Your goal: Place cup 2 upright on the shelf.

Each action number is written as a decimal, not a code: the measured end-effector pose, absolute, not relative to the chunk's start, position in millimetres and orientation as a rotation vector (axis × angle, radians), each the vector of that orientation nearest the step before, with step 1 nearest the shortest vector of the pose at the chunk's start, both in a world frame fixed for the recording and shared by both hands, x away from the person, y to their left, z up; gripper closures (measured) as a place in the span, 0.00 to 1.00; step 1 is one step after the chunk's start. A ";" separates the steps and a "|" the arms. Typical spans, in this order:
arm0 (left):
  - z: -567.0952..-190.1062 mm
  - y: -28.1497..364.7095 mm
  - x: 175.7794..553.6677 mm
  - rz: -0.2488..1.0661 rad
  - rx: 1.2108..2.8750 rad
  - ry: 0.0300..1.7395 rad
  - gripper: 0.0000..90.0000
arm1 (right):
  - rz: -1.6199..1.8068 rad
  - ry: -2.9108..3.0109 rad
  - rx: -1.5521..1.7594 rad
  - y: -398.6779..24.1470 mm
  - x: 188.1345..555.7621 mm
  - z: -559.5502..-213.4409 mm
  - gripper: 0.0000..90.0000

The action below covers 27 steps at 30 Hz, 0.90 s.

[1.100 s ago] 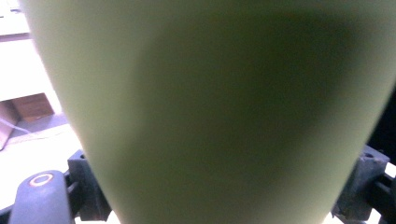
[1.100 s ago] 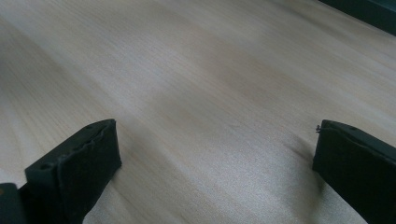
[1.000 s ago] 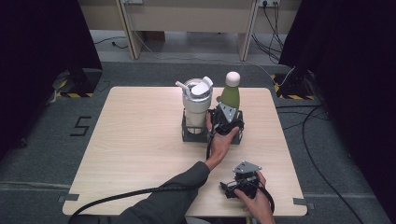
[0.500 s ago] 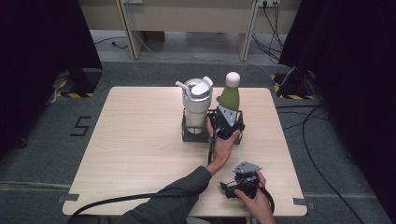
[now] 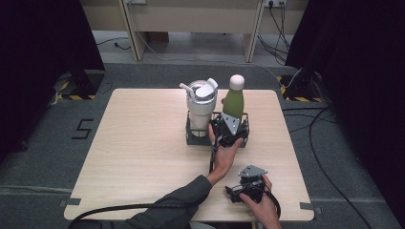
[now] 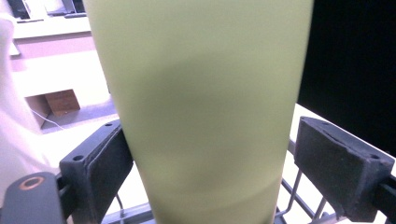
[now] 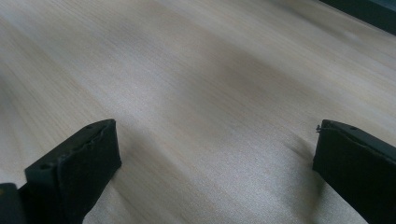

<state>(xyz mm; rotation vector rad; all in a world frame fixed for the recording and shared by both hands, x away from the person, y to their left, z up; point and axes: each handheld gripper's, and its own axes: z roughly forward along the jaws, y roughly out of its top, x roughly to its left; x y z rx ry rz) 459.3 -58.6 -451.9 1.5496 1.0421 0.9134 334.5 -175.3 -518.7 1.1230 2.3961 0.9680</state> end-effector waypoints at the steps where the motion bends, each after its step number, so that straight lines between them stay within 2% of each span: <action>1: -451.4 -57.7 457.9 0.915 1.549 1.037 0.15 | 0.968 2.396 1.123 -175.3 334.5 -518.7 0.01; 8: -447.4 -54.0 444.6 0.930 1.559 0.993 0.14 | 0.967 2.397 1.123 -175.4 334.5 -518.6 0.01; 27: -437.3 -33.5 417.0 0.832 1.614 0.908 0.16 | 0.967 2.397 1.123 -175.4 334.4 -518.6 0.01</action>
